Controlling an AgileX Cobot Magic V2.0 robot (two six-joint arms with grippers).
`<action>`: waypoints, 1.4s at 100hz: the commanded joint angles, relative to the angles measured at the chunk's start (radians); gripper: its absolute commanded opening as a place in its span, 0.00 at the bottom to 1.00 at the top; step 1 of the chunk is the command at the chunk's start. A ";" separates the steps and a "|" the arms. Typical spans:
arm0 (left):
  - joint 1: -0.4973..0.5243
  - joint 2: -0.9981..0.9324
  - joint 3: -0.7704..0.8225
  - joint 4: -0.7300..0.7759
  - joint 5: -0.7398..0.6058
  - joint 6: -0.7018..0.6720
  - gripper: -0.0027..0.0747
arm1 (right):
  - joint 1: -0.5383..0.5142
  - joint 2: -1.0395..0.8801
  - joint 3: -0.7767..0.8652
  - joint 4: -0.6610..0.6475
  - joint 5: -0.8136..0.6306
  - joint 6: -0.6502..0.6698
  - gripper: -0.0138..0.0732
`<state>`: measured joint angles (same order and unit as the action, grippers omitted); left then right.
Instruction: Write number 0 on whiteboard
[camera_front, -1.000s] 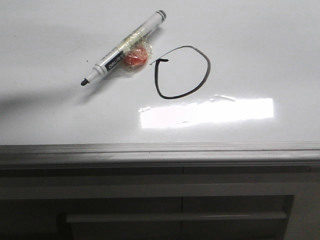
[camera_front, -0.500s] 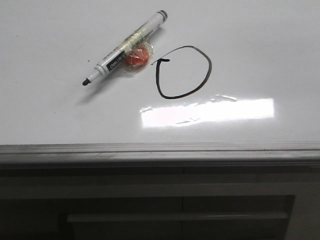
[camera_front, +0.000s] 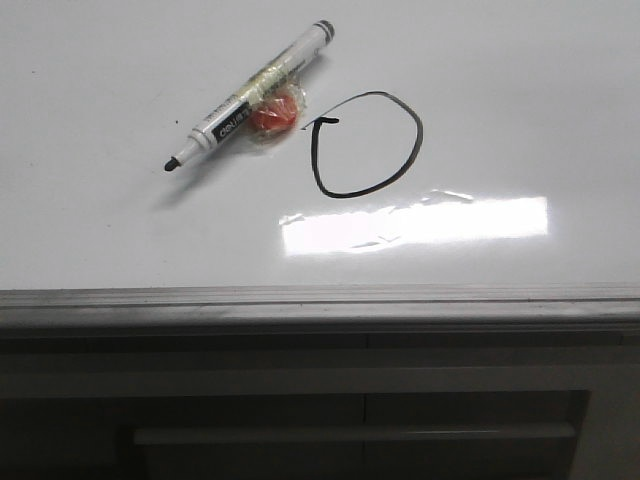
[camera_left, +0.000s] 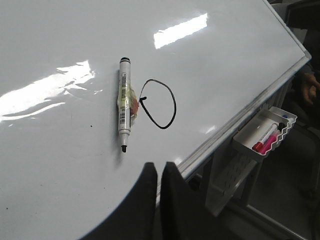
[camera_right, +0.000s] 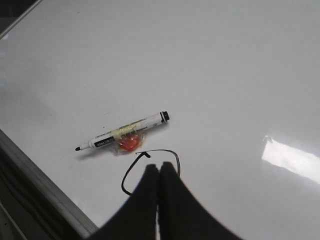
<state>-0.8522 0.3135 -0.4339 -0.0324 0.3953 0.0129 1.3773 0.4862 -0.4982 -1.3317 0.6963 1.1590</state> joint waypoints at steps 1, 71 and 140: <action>-0.009 0.008 -0.026 -0.002 -0.070 0.000 0.01 | 0.000 0.002 -0.025 -0.061 -0.021 0.000 0.08; 0.527 -0.331 0.469 0.046 -0.270 0.008 0.01 | 0.000 0.002 -0.025 -0.061 -0.021 0.000 0.08; 0.686 -0.346 0.469 0.032 -0.117 0.008 0.01 | 0.000 0.002 -0.025 -0.061 -0.021 0.000 0.08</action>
<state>-0.1703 -0.0038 0.0033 0.0129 0.3275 0.0202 1.3773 0.4862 -0.4982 -1.3317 0.6940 1.1590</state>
